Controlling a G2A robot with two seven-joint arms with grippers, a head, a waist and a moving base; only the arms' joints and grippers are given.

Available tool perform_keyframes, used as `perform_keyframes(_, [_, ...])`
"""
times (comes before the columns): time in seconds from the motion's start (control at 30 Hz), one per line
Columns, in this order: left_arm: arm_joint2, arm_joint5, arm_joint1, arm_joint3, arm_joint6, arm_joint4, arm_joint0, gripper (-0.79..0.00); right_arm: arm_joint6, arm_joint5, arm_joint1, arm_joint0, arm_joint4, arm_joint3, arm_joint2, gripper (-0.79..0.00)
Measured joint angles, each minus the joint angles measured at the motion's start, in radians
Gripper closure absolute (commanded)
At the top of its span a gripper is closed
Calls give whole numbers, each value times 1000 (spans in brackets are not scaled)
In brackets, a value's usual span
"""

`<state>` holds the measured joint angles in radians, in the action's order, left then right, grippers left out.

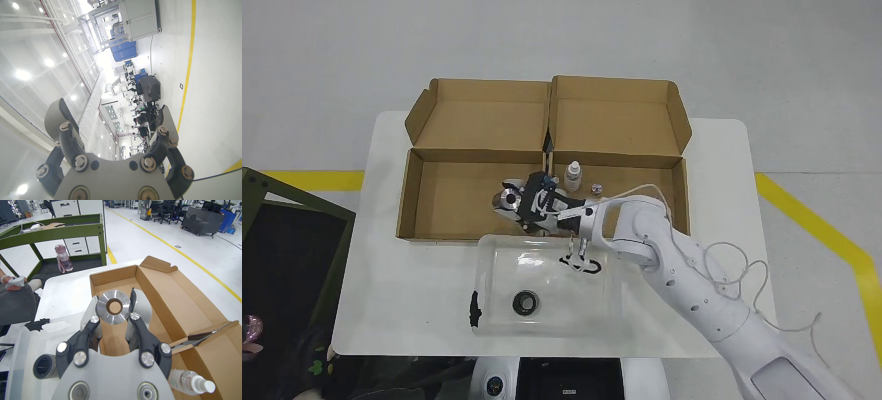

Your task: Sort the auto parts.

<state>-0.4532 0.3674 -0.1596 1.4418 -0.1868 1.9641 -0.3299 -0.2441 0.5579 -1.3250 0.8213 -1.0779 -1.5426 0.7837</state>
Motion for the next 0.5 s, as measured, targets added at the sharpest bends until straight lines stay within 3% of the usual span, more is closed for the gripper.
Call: perform_keyframes(0.5, [0, 0, 0, 0, 0, 0, 0, -785, -79, -123, -68, -136, -44, 171, -102, 0])
